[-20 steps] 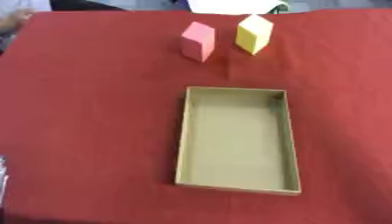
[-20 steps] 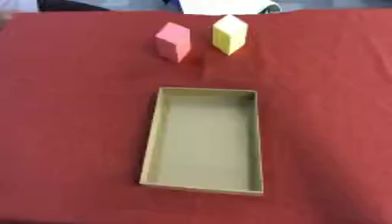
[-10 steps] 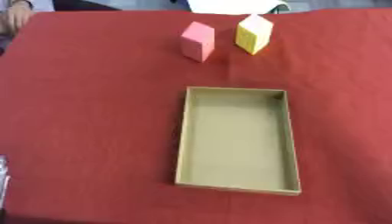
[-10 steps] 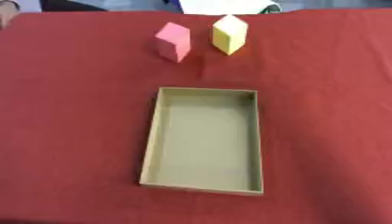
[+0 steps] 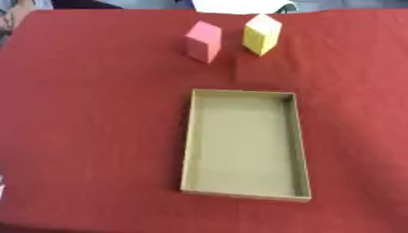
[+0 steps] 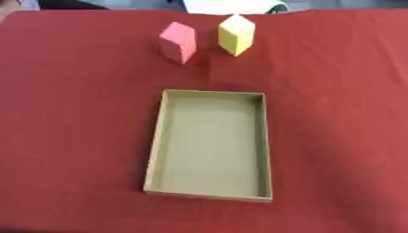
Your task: Pick up objects on the table and place them in the box.
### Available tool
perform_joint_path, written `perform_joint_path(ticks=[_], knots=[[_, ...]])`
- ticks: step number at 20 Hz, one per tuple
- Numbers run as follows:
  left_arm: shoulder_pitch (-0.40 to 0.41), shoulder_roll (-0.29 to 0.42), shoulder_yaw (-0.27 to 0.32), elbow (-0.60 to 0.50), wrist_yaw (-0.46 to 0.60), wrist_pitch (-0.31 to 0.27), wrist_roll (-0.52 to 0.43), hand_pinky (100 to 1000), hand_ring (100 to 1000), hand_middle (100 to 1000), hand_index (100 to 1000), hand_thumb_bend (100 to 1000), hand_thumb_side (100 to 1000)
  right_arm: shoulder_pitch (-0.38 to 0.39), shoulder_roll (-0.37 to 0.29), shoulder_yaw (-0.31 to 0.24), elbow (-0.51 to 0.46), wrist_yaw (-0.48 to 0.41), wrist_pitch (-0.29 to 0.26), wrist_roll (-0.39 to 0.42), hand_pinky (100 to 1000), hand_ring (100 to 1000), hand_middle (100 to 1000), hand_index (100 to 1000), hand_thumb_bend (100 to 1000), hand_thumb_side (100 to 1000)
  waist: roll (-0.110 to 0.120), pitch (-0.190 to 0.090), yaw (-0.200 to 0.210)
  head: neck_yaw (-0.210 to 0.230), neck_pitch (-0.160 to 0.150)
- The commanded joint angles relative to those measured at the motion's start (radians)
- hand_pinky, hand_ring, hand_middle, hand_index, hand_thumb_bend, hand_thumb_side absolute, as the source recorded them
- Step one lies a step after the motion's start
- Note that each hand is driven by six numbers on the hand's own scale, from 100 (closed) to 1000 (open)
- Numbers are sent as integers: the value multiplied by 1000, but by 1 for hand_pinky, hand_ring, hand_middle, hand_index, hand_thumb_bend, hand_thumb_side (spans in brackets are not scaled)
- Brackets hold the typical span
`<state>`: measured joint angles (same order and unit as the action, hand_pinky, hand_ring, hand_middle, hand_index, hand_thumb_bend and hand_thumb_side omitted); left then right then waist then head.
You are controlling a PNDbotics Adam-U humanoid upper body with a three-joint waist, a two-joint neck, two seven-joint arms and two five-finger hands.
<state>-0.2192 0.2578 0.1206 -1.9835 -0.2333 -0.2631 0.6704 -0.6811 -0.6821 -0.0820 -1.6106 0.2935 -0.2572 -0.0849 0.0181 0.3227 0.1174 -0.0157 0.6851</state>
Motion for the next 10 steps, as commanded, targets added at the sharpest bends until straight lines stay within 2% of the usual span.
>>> perform_joint_path(ticks=[1,5,10], knots=[[-3,34,0,-16,0,-1,-6,838,698,602,746,126,783,-71,-84,37,80,30,-8,7,757,740,604,833,100,996,-3,-24,1,-4,0],[-3,39,-3,-16,1,0,-11,839,698,602,746,123,785,-174,-126,95,196,77,-26,27,766,753,625,845,100,992,-6,-25,1,-3,3],[-3,42,-6,-16,4,-1,-15,838,699,602,747,124,781,-295,-129,162,301,157,-59,62,775,765,650,858,100,988,-5,-28,3,2,9]])
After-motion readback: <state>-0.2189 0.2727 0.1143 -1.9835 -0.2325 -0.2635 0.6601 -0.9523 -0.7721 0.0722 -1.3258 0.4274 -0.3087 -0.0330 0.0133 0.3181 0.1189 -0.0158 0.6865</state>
